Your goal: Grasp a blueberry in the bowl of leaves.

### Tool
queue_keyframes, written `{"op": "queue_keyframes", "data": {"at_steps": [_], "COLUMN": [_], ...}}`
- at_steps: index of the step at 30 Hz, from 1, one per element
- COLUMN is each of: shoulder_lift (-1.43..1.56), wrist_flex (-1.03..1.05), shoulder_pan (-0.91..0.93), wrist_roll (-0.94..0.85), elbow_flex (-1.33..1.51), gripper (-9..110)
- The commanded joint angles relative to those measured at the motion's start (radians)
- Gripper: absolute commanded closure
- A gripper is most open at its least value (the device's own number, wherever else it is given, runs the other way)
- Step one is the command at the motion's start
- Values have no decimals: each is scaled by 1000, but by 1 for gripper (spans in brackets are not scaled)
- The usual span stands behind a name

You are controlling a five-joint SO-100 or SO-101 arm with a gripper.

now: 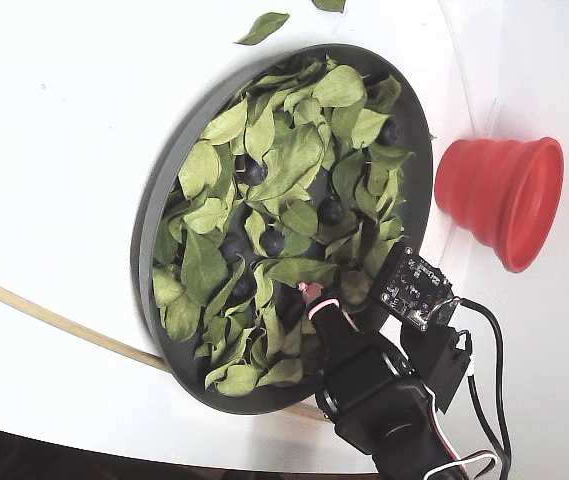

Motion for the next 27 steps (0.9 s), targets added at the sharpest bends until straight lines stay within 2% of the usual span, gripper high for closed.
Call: {"op": "queue_keyframes", "data": {"at_steps": [1, 27], "shoulder_lift": [0, -20], "wrist_flex": [-28, -72], "shoulder_pan": [-8, -55], "wrist_roll": [6, 103], "elbow_flex": [-14, -11], "gripper": [86, 83]}}
